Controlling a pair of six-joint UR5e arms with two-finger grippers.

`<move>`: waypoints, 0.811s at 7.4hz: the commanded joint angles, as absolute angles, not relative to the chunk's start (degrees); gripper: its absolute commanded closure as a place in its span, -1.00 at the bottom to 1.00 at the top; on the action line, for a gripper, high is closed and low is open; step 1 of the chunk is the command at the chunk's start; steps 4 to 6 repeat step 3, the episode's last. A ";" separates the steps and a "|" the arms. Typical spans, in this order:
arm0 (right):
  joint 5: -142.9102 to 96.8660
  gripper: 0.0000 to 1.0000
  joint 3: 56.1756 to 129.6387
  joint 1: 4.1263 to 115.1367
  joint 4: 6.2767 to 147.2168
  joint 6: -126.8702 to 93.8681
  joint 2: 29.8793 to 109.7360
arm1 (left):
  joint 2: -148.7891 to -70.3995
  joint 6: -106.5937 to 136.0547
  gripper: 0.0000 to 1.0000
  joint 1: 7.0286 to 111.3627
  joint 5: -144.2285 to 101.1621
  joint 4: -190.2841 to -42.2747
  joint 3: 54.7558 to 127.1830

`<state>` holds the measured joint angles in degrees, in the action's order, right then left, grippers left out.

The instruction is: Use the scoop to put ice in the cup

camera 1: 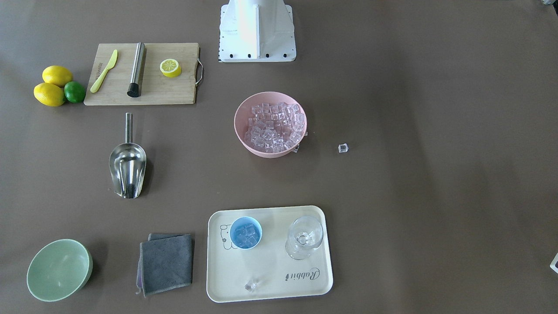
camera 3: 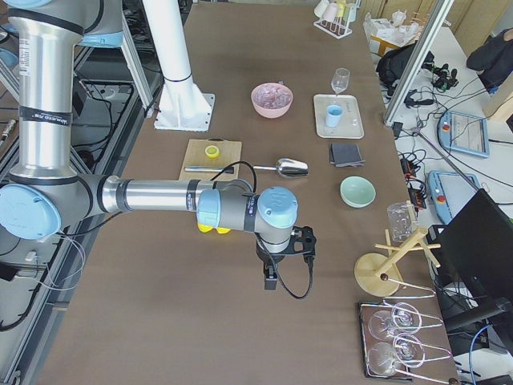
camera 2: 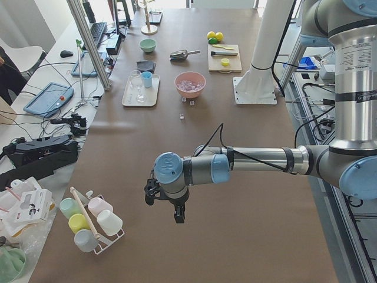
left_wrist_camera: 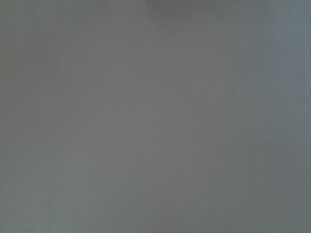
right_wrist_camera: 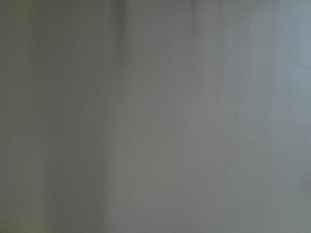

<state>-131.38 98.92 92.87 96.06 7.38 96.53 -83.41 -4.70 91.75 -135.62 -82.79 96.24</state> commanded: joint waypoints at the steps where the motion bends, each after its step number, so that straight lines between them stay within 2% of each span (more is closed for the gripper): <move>1: -130.61 -0.99 98.70 92.90 96.15 7.29 96.59 | -83.41 -4.66 -0.96 91.76 -135.62 -82.79 96.24; 6: -130.61 -0.99 98.53 92.81 96.15 7.38 96.59 | -83.41 -4.75 -0.96 91.76 -135.62 -82.79 96.24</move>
